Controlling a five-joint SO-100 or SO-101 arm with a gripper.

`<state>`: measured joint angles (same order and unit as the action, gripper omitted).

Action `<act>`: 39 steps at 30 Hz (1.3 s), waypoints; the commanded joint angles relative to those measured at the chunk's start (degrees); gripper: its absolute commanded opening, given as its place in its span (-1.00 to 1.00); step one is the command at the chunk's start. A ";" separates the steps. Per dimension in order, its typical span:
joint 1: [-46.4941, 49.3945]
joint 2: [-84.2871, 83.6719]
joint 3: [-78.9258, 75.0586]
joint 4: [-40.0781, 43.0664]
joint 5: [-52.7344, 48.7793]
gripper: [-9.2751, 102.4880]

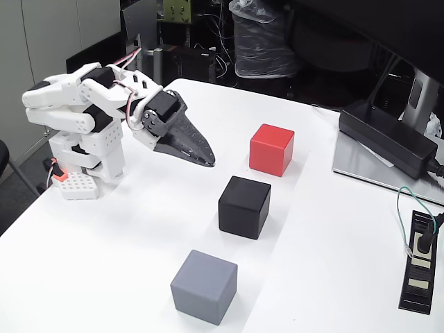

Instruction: Stack the three blocks in an ordered color.

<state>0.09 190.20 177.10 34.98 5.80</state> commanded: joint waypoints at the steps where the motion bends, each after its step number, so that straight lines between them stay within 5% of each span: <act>1: 0.09 0.18 -0.35 4.22 -0.62 -0.85; 22: 0.09 0.18 -1.05 4.22 -0.79 -0.83; 39: 0.79 0.09 -1.05 4.83 -0.79 -0.27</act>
<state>0.97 190.28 177.10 39.64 5.80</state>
